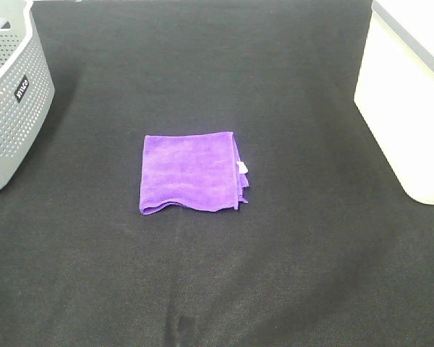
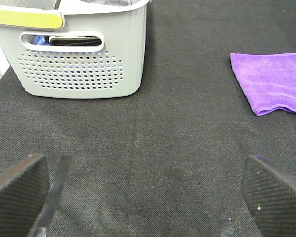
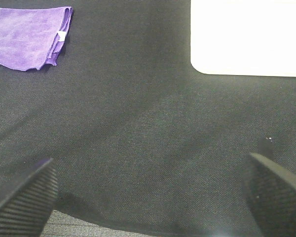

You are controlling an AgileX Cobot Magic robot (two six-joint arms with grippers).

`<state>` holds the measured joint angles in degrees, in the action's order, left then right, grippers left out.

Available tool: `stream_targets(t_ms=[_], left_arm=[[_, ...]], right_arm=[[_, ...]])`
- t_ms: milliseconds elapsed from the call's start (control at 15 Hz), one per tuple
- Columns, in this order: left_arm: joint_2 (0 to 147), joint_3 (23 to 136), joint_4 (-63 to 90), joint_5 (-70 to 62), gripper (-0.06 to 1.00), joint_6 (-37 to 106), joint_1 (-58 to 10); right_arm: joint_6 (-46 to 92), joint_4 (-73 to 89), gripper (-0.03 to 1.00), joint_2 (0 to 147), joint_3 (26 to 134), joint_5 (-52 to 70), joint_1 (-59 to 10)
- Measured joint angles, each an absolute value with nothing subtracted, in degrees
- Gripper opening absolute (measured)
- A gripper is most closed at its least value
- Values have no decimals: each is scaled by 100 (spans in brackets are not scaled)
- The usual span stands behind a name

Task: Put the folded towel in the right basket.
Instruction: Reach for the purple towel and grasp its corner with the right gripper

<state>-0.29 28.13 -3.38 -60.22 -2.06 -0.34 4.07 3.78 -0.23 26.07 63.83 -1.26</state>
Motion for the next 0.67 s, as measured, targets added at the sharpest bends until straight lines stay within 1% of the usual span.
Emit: stream_targets(t_ms=[667], left_arm=[[-29,2813,-338,-6022,99,-206,-34]], right_arm=[[407,378,96,-23,2607,6383,-126]])
